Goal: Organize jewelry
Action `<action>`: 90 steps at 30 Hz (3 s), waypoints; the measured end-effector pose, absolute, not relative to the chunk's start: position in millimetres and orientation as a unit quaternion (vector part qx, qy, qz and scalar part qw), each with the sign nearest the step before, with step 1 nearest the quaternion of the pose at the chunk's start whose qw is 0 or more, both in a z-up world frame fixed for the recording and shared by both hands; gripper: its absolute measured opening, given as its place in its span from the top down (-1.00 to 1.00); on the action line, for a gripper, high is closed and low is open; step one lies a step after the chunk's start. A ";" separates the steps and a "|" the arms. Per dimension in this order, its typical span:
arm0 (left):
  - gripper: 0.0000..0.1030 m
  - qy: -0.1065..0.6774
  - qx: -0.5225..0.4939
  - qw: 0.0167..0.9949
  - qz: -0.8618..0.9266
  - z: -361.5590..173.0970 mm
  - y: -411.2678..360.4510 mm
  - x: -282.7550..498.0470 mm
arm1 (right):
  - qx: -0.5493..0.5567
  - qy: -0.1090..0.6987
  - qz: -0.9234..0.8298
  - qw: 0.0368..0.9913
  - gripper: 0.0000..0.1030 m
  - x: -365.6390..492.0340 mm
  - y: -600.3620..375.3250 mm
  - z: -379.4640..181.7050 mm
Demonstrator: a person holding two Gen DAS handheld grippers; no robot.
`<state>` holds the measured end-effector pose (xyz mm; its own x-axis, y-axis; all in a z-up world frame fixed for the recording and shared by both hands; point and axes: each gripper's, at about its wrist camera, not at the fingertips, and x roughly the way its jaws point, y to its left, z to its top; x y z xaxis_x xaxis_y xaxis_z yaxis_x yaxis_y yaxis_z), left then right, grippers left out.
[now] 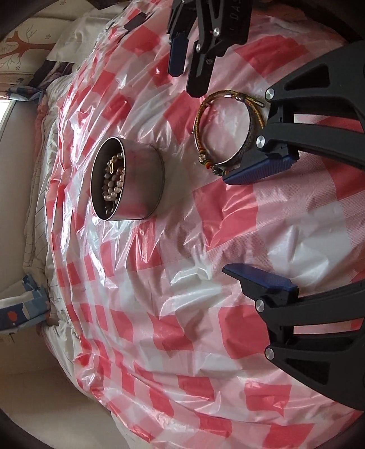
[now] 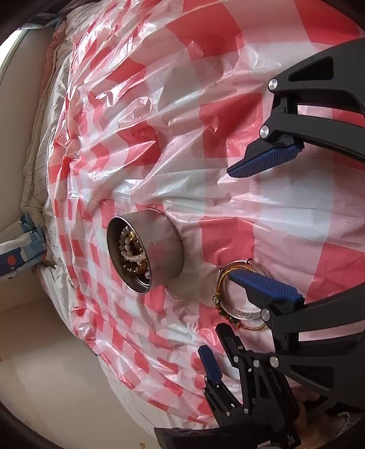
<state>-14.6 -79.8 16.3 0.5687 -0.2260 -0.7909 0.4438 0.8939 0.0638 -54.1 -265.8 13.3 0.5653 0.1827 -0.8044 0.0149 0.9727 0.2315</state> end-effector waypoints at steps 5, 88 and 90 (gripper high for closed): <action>-0.11 0.419 0.144 0.876 -0.192 15.4 -83.5 -17.1 | 0.103 0.467 0.040 0.877 -0.34 -51.9 -264.5 8.3; 0.87 0.387 0.171 0.892 -0.158 12.5 -89.7 2.9 | 0.067 0.466 0.028 0.882 0.89 -37.1 -262.2 5.6; 0.87 0.388 0.167 0.893 -0.153 13.1 -88.6 3.8 | 0.069 0.464 0.026 0.883 0.88 -37.8 -263.5 6.8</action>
<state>3.8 -88.6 13.1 0.6520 -0.1444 -0.7443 0.4029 0.8976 0.1788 -37.8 -263.5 6.8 0.5679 0.1101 -0.8157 0.0173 0.9892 0.1455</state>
